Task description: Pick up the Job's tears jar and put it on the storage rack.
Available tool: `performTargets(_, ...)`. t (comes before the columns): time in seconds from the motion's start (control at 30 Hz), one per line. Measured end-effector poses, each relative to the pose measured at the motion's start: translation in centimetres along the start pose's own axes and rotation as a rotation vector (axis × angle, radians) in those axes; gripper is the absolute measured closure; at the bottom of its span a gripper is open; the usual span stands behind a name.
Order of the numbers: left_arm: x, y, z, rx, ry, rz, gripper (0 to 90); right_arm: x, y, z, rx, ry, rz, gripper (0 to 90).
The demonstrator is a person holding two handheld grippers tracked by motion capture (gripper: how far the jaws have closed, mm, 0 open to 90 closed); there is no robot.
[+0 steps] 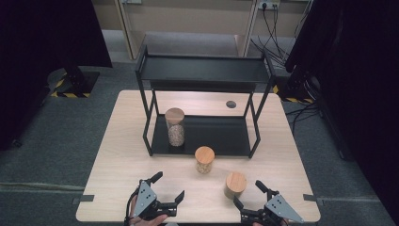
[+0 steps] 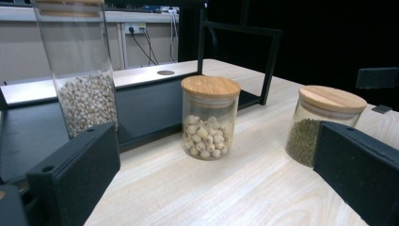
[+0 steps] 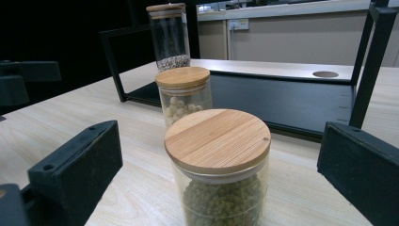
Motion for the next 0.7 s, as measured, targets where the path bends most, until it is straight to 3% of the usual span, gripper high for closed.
performTargets(0.13, 0.04, -0.3, -0.12, -0.005, 0.006, -0.014, 0.8, 0.02, 0.0, 0.09, 0.003, 0.001, 0.001, 0.7)
performTargets(0.7, -0.09, -0.48, -0.05, -0.004, 0.01, -0.004, 0.8, -0.03, -0.03, 0.14, 0.003, 0.003, 0.004, 0.7)
Point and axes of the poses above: each handheld gripper's, and its own axes: z roughly backward along the jaws, y roughly out of its top, x roughly to its right, the point moved 2 cm from there along -z, roughly forward along the jaws, and after that the axes turned 14 degrees about y, right-handed, at the moved point
